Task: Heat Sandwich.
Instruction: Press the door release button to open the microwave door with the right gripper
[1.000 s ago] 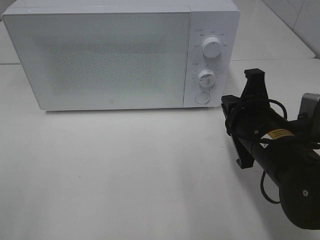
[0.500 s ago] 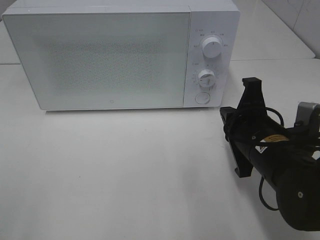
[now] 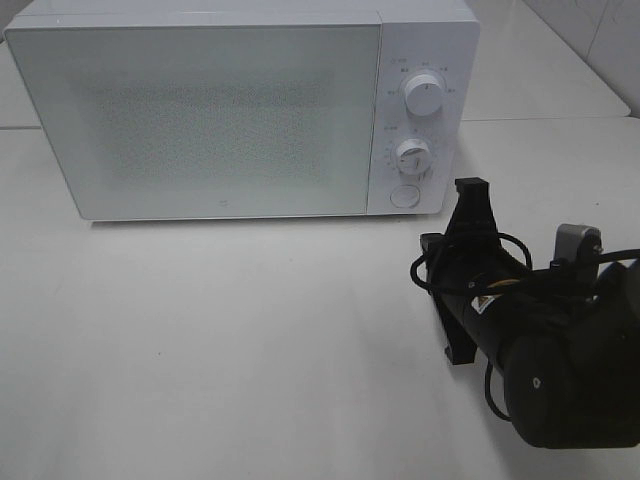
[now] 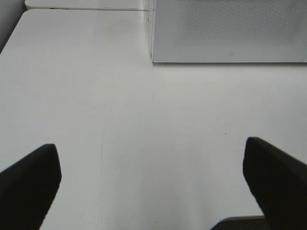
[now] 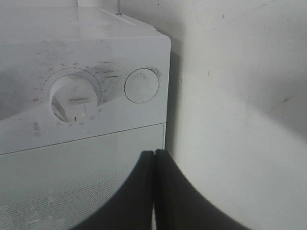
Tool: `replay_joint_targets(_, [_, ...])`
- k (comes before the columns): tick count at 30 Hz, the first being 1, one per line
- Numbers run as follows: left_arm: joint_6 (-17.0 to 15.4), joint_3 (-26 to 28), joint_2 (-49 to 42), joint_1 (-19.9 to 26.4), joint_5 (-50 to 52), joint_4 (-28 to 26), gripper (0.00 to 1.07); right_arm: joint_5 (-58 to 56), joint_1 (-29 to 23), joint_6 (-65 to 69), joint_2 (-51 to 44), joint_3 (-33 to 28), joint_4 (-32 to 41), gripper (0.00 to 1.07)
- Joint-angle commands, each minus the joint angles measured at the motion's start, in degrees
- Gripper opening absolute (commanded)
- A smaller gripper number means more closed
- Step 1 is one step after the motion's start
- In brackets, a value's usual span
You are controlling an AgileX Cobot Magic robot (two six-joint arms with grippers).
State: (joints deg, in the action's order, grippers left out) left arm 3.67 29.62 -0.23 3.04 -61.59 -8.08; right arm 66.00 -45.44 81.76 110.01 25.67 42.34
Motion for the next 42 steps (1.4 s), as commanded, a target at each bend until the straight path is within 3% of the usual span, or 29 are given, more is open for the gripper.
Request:
replay_joint_targets(1, [-0.3,-0.2,-0.5,0.1,0.3,-0.3,0.98,-1.7,2.2,0.3,1.0,1.9,-3.1,0.0])
replay_joint_targets(19, [-0.3,-0.2,-0.5,0.1,0.3,-0.3,0.98,-10.4,14.1,0.1,3.4,11.6,-14.7,0.0])
replay_joint_targets(42, [-0.3,-0.2,-0.5,0.1,0.3,-0.3,0.98,-12.2,14.2,1.4,12.3,21.5,-14.7,0.0])
